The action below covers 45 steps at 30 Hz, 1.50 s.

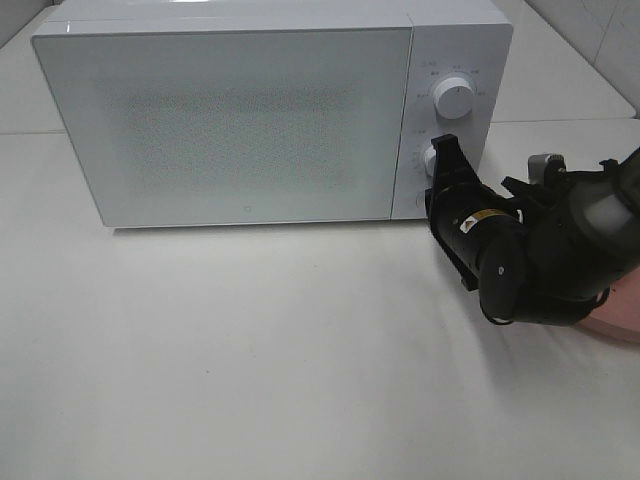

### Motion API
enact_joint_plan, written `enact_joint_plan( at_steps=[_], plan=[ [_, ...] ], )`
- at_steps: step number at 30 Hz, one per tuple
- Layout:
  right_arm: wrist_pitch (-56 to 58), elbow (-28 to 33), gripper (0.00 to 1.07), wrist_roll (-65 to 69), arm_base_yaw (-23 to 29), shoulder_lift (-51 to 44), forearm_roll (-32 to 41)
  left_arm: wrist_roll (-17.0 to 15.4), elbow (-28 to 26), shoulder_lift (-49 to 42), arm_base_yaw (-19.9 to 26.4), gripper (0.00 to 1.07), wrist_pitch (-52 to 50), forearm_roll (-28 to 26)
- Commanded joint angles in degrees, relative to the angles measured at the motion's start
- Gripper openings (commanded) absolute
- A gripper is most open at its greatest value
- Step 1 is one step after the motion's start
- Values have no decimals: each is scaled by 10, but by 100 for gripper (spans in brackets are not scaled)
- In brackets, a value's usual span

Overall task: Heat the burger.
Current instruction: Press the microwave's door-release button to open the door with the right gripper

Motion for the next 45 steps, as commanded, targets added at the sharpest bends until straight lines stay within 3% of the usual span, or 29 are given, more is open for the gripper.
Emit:
enact_joint_plan(
  at_steps=[1,9,15,21,45],
  plan=[
    [10,-10,0,-2,-1,-1,21,0,1,-11,1,0,-8,-2],
    [21,-22,0,-33,-2,-1,40,0,1,-11,1,0,-8,-2],
    [55,-22,0,-45,-30,-1,33,0,1,-11,1,0,-8,-2],
    [58,-22,0,-23,-47,-1,-32,0,1,-11,1,0,-8,-2],
    [37,-56,0,-11,-47,4,-66,0,1,-11,1,0,-8,-2]
  ],
)
